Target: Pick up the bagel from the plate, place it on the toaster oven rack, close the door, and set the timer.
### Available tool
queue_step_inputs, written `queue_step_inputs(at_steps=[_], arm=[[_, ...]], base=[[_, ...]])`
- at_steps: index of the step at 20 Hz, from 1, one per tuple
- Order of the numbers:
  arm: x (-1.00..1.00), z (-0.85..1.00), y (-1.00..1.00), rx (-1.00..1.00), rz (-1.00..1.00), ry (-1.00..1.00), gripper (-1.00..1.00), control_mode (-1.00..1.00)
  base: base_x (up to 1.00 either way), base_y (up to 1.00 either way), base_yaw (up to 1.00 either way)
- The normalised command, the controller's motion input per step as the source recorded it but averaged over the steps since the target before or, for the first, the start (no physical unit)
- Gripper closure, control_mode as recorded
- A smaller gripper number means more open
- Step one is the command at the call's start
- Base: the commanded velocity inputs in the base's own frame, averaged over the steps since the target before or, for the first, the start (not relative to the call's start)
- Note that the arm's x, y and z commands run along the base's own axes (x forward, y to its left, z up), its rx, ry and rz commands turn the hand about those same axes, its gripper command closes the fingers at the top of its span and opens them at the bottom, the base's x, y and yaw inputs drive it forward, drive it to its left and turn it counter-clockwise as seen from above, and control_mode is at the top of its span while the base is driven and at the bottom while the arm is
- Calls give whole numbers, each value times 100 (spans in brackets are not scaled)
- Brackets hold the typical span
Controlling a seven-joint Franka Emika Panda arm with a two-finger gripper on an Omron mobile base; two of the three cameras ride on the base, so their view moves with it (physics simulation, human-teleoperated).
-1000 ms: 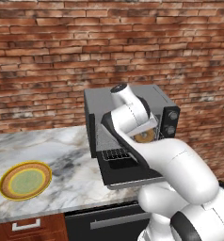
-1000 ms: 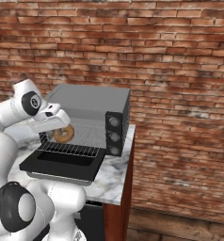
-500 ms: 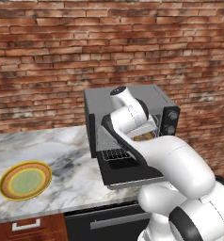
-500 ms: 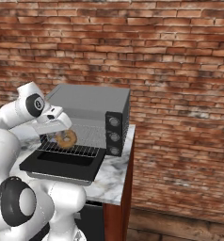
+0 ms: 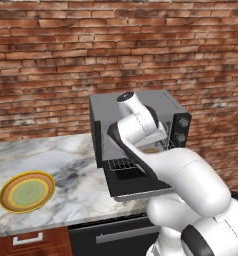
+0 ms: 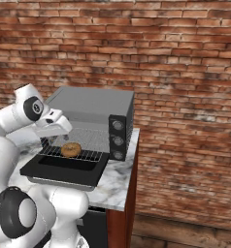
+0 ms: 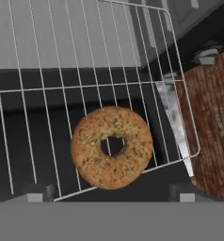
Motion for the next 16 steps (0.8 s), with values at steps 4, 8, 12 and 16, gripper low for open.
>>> queue_step_inputs(at_steps=[4,8,12,16], arm=[[-97,12,-8,4,-3,-13,-100,-100],[-100,2,-29,11,-7,-2,-100,-100],[-92,0,-31,12,-6,0,-100,-100],[-13,-5,-7,8,-7,0,-100,-100]], base=[[0,0,0],[0,0,0],[0,0,0],[0,0,0]])
